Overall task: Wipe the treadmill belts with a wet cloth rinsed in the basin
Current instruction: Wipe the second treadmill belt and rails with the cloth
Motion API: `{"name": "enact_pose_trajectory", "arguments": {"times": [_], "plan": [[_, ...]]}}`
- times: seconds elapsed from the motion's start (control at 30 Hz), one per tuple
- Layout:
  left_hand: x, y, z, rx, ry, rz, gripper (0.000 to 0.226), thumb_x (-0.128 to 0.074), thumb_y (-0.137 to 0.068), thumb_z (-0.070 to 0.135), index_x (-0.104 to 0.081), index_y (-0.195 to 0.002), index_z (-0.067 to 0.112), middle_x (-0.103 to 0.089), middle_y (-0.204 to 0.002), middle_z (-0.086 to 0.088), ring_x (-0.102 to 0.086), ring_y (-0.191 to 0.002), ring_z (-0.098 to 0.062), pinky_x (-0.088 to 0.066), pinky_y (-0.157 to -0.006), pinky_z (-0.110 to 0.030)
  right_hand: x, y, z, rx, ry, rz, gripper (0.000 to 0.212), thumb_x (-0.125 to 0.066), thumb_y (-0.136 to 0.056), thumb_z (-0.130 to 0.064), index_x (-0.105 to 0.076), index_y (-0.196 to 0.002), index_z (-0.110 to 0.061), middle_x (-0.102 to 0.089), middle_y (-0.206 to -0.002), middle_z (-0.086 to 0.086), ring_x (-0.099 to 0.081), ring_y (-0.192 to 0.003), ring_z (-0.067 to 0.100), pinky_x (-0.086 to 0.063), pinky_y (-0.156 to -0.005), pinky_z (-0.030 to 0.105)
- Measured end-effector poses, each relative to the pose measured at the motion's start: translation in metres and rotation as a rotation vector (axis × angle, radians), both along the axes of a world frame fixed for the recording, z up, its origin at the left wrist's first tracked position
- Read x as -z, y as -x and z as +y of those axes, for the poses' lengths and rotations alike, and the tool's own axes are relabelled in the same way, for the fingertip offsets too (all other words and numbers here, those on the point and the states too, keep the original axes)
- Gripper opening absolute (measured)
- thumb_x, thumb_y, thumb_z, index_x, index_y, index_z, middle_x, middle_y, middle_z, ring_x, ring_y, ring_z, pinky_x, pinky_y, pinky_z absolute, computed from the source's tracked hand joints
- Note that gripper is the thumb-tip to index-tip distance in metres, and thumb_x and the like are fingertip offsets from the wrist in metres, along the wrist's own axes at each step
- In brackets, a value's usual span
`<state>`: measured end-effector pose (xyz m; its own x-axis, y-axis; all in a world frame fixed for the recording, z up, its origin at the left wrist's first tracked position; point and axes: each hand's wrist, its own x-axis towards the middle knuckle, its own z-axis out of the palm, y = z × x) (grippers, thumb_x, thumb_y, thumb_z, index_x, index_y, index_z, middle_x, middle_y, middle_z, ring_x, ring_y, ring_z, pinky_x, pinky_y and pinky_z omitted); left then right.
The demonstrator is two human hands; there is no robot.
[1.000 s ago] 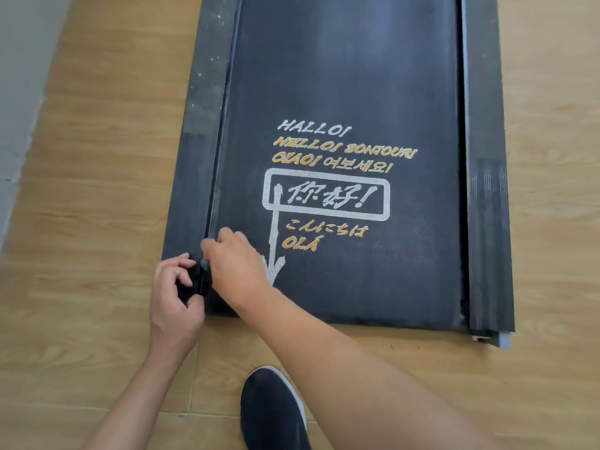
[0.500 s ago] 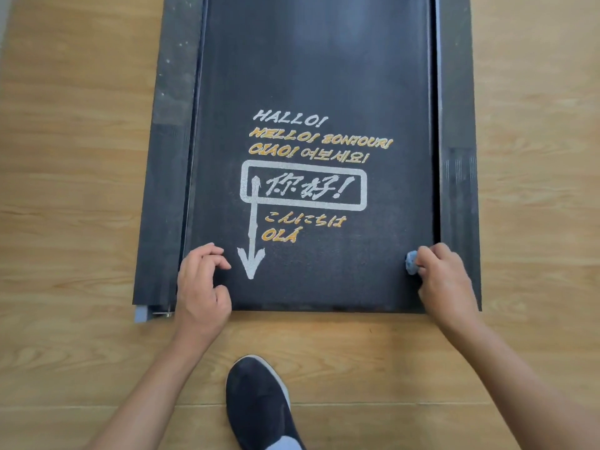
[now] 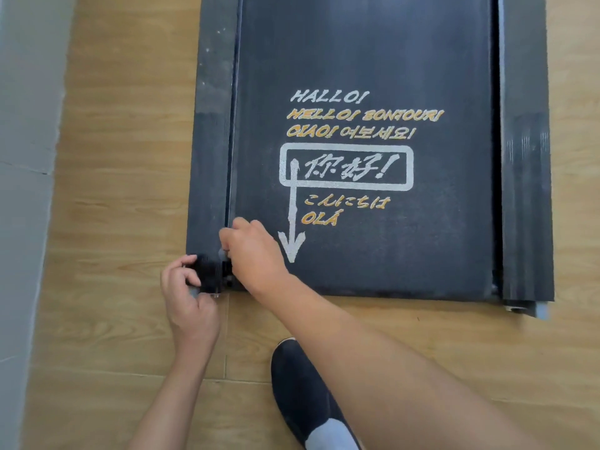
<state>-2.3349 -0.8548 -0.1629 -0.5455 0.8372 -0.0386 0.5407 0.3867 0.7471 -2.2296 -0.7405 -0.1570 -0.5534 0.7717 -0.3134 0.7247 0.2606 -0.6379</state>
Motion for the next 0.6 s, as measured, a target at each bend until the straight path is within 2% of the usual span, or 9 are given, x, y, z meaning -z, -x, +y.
{"name": "enact_pose_trajectory", "arguments": {"times": [0.1,0.2,0.27,0.37,0.47,0.6], "plan": [[-0.001,-0.004,-0.017,-0.006,0.022,0.007,0.033,-0.036,-0.066,-0.017,-0.040,-0.087,0.009,-0.056,-0.130,-0.013,-0.051,-0.131,-0.024,-0.035,-0.109,-0.020,0.004,-0.060,-0.006,-0.055,-0.015,0.006,0.030,-0.057,-0.080,0.011,-0.058,-0.092,-0.017,-0.047,-0.100,0.001,-0.041,-0.089,0.025,-0.027,-0.053,0.034],[0.000,-0.017,-0.023,0.041,0.059,0.009,0.045,-0.037,-0.066,-0.031,-0.042,-0.087,0.008,-0.056,-0.133,-0.010,-0.049,-0.136,-0.021,-0.035,-0.110,-0.020,0.009,-0.171,-0.008,0.119,-0.074,-0.111,0.034,-0.058,-0.080,0.009,-0.048,-0.085,-0.024,-0.043,-0.095,-0.007,-0.038,-0.086,0.021,-0.038,-0.054,0.036],[0.003,-0.027,-0.020,0.092,0.045,0.012,0.039,-0.036,-0.070,-0.024,-0.043,-0.087,0.010,-0.056,-0.133,-0.007,-0.049,-0.137,-0.025,-0.038,-0.111,-0.030,0.006,-0.259,-0.010,0.291,-0.115,-0.252,0.036,-0.060,-0.082,0.008,-0.044,-0.080,-0.024,-0.042,-0.090,-0.008,-0.040,-0.082,0.021,-0.044,-0.055,0.040],[0.009,-0.045,-0.007,0.154,0.009,-0.015,0.029,-0.033,-0.068,-0.009,-0.042,-0.084,0.012,-0.056,-0.131,-0.005,-0.050,-0.133,-0.025,-0.042,-0.106,-0.045,-0.001,-0.352,-0.016,0.487,-0.122,-0.430,0.040,-0.061,-0.082,0.012,-0.043,-0.075,-0.023,-0.040,-0.084,-0.008,-0.044,-0.076,0.024,-0.032,-0.050,0.031],[0.011,-0.066,0.006,0.201,-0.034,-0.052,0.031,-0.031,-0.065,-0.010,-0.041,-0.084,0.012,-0.056,-0.131,-0.004,-0.051,-0.133,-0.026,-0.041,-0.109,-0.046,-0.006,-0.355,-0.023,0.529,-0.169,-0.473,0.034,-0.059,-0.082,0.013,-0.044,-0.075,-0.016,-0.040,-0.082,-0.005,-0.043,-0.071,0.026,-0.024,-0.049,0.028],[0.011,-0.075,0.014,0.211,-0.021,-0.141,0.036,-0.031,-0.065,-0.011,-0.046,-0.089,0.011,-0.057,-0.133,-0.002,-0.052,-0.134,-0.019,-0.042,-0.113,-0.041,-0.004,-0.277,-0.042,0.405,-0.147,-0.281,0.030,-0.061,-0.083,0.010,-0.050,-0.079,-0.017,-0.047,-0.086,-0.006,-0.045,-0.075,0.024,-0.043,-0.056,0.035]]}}
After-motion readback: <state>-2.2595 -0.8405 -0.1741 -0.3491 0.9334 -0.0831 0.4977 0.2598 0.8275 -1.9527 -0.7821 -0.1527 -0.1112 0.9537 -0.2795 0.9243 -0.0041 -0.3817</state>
